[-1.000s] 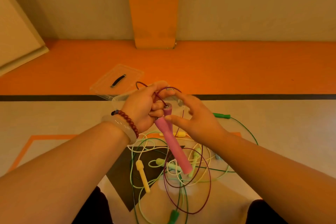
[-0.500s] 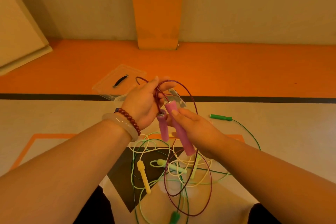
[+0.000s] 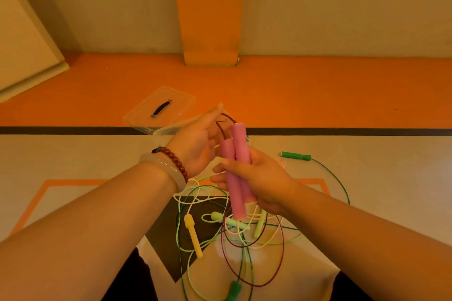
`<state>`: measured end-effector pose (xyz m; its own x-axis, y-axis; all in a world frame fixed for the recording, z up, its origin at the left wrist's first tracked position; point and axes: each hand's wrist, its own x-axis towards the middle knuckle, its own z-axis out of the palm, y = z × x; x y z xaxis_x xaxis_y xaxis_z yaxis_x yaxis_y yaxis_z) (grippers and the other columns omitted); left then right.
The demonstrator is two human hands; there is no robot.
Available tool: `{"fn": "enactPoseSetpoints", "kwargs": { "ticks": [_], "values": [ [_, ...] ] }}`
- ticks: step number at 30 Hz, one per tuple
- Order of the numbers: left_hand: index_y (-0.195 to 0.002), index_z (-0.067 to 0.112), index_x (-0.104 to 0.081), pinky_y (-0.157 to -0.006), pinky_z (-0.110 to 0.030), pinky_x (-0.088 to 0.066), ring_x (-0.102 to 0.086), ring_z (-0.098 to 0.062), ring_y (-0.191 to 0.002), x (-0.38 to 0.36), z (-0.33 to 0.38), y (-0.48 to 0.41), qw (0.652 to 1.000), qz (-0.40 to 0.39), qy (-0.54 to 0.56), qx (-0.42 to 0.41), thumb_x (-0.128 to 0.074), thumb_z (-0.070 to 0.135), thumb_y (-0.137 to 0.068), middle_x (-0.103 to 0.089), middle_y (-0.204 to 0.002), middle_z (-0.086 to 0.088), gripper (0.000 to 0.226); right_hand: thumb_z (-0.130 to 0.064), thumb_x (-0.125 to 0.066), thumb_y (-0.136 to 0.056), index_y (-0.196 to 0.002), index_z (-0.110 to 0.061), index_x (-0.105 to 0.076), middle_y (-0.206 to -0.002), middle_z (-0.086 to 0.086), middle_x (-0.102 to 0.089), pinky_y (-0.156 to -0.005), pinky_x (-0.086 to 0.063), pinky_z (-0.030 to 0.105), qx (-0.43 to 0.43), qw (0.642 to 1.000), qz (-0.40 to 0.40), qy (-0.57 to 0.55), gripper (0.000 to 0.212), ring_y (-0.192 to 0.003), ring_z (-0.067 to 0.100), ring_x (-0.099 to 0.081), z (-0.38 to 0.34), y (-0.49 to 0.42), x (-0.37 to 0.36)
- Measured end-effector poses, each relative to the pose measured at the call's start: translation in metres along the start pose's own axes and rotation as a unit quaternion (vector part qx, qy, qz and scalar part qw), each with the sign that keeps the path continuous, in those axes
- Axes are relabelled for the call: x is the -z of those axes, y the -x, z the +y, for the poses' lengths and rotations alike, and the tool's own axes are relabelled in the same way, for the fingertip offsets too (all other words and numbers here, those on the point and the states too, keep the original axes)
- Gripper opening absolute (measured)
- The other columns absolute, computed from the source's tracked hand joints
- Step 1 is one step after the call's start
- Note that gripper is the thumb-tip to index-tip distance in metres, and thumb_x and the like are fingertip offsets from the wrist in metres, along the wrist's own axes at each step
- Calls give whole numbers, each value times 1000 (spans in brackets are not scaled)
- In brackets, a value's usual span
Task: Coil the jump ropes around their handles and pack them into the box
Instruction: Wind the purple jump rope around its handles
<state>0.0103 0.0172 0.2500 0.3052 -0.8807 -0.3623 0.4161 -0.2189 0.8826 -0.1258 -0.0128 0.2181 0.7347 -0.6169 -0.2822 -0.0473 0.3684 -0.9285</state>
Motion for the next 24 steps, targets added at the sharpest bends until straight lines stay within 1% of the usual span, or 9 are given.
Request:
{"fn": "enactPoseSetpoints", "kwargs": {
  "ticks": [3, 6, 10, 12, 14, 16, 18, 20, 24],
  "values": [
    [-104, 15, -60, -62, -29, -42, -55, -14, -69, -10, -14, 10, 998, -34, -50, 33, -59, 45, -87, -60, -81, -3, 35, -19, -60, -93, -113, -15, -57, -94, 15, -72, -77, -59, 45, 8, 1000, 22, -18, 20, -88, 34, -71, -5, 5, 2],
    [-95, 15, -62, -46, -19, -39, -51, -15, -55, -19, -23, 20, 996, -42, -64, 43, -63, 38, -87, -57, -75, -6, 25, -26, -56, -96, -121, -21, -53, -100, 14, -72, -74, -59, 48, 10, 1000, 13, -5, 26, -87, 36, -71, -10, 12, 3],
    [-90, 14, -63, -46, -21, -33, -45, -19, -48, -28, -23, 29, 997, -34, -64, -8, -59, 32, -91, -57, -63, -7, 19, -15, -52, -98, -120, -20, -55, -84, 11, -71, -67, -58, 38, 6, 999, 4, -31, 23, -72, 25, -67, -21, 21, 0],
    [-90, 13, -61, -41, -16, -34, -47, -14, -42, -32, -19, 33, 999, -20, -39, -28, -56, 31, -93, -56, -60, -4, 18, -8, -53, -96, -116, -16, -57, -85, 11, -69, -68, -57, 35, 0, 999, -10, -47, 23, -73, 23, -65, -27, 26, -1],
    [-93, 13, -61, -36, -15, -35, -49, -11, -37, -34, -17, 37, 1000, -10, -20, -21, -56, 33, -94, -56, -56, 0, 20, -10, -54, -95, -117, -12, -58, -93, 15, -69, -77, -57, 39, -11, 998, -26, -49, 22, -82, 27, -67, -30, 30, 0],
    [-109, 9, -64, -42, -19, -43, -57, -15, -49, -35, -16, 38, 1000, -11, -8, -11, -59, 38, -90, -63, -74, -9, 35, -19, -56, -95, -122, -13, -56, -102, 16, -70, -83, -56, 47, -24, 999, -38, -31, 27, -92, 29, -68, -32, 35, 1],
    [-119, 4, -61, -50, -21, -45, -58, -17, -57, -36, -16, 38, 1000, -19, -1, -10, -60, 39, -89, -64, -92, -14, 45, -26, -55, -95, -124, -16, -53, -101, 16, -68, -81, -57, 51, -34, 998, -46, -12, 31, -89, 29, -68, -32, 40, 3],
    [-115, 4, -64, -43, -19, -42, -56, -15, -51, -36, -17, 37, 999, -32, 10, -18, -59, 34, -90, -68, -86, -10, 39, -27, -53, -96, -126, -17, -51, -96, 16, -66, -75, -58, 46, -38, 998, -49, -5, 32, -81, 28, -68, -30, 43, 4],
    [-93, 17, -77, -63, -30, -37, -45, -26, -74, -31, -25, 29, 996, -82, -19, -16, -74, 41, -70, -70, -81, -10, 34, -27, -53, -95, -121, -17, -52, -78, 10, -68, -69, -59, 42, -34, 998, -52, -11, 28, -70, 25, -69, -26, 43, 6]
  ]
}}
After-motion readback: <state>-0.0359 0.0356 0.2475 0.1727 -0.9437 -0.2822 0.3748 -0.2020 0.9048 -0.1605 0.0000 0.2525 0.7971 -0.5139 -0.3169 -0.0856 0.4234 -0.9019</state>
